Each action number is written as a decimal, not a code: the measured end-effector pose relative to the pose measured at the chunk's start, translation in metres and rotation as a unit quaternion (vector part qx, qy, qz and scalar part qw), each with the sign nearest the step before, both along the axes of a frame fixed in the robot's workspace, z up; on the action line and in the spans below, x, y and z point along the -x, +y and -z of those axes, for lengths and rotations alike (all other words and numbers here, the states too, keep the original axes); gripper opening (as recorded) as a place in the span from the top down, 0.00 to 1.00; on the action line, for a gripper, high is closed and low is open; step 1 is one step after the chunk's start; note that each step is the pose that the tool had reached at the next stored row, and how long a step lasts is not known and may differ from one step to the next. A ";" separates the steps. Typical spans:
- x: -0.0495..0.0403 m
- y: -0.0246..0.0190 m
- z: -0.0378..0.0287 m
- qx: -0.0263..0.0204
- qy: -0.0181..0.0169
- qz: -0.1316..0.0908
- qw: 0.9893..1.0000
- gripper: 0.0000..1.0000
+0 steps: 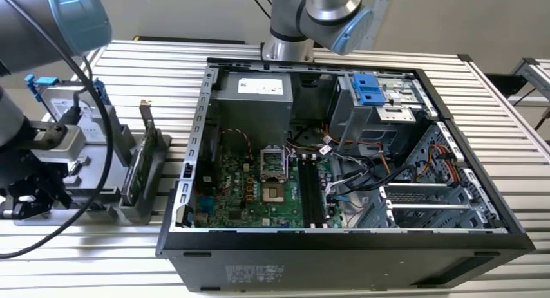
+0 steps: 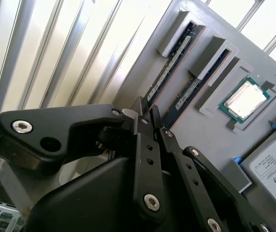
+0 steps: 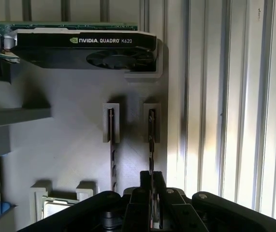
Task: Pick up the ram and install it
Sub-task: 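Pick up the ram and move it above insertion slot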
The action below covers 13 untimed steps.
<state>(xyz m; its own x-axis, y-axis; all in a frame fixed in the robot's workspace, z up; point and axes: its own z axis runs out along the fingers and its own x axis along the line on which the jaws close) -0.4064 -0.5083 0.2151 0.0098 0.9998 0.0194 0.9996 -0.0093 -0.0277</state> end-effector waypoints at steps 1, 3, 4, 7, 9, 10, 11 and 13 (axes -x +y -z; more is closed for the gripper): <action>0.0000 0.0000 -0.0008 0.000 0.000 0.000 1.000 1.00; 0.0000 0.0000 -0.0023 0.000 0.000 0.000 1.000 1.00; 0.0000 0.0000 -0.0031 0.000 0.000 0.000 1.000 1.00; 0.0000 0.0000 -0.0053 0.000 0.000 0.000 1.000 1.00; 0.0000 0.0000 -0.0066 0.000 0.000 0.000 1.000 1.00; 0.0000 0.0000 -0.0073 0.000 0.000 0.000 1.000 1.00; 0.0000 0.0000 -0.0080 0.000 0.000 0.000 1.000 1.00; 0.0000 0.0000 -0.0094 0.000 0.000 0.000 1.000 1.00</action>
<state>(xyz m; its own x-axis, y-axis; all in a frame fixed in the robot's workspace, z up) -0.4064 -0.5084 0.2246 0.0098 0.9998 0.0193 0.9996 -0.0093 -0.0279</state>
